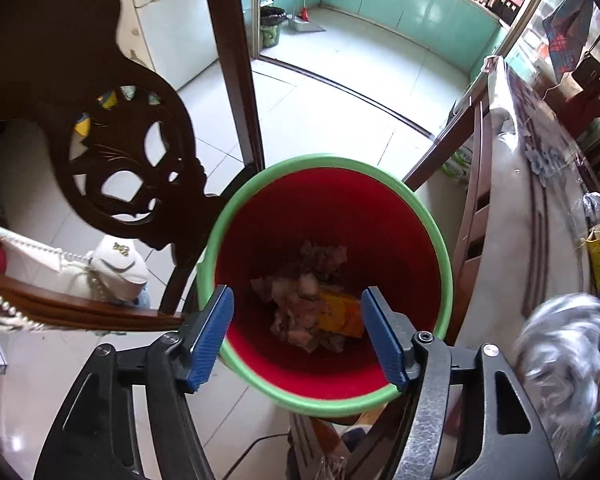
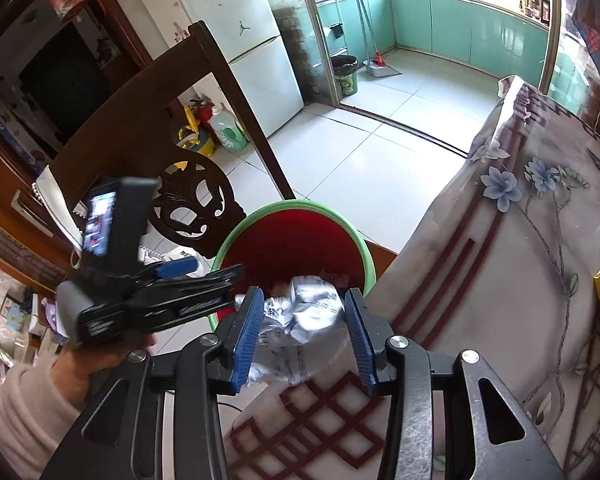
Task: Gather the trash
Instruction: 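Open the left tool to drop its paper while the right tool drops its paper into the bin, then grasp the clear blue-labeled packet with the right tool while the left tool grasps the yellow medicine box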
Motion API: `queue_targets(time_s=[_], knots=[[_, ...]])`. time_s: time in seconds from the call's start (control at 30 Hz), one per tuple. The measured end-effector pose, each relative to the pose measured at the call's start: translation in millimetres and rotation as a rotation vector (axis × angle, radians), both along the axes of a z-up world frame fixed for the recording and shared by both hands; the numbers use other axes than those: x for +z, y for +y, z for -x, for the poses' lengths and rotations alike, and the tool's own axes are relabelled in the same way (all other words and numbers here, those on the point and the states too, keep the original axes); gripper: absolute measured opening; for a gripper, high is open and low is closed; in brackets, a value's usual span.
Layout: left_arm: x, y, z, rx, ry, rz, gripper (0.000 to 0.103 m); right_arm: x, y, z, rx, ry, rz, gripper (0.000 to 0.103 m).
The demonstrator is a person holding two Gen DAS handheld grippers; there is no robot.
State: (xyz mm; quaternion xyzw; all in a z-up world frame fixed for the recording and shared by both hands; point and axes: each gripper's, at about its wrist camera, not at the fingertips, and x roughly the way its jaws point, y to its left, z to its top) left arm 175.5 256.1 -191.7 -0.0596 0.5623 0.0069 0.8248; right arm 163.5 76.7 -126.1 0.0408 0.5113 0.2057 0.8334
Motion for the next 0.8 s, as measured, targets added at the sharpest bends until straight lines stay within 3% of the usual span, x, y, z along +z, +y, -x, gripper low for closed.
queue_targets(time_s=[0.07, 0.5, 0.63, 0.8], knots=[[5.2, 2.0, 6.7, 0.002, -0.005, 0.005, 0.068, -0.6, 1.8, -1.4, 0.000, 0.003, 0.003, 0.046], [29.8, -17.9, 21.0, -0.053, -0.073, -0.001, 0.069, 16.7, -13.4, 17.4, -0.017, -0.016, 0.022, 0.048], [43.1, -40.9, 26.4, -0.128, -0.118, -0.016, 0.069, 25.2, -37.2, 40.6, -0.034, -0.019, 0.034, 0.050], [51.0, -70.2, 34.3, -0.203, -0.133, -0.004, 0.073, 31.8, -91.5, 87.6, -0.147, -0.002, 0.065, 0.054]])
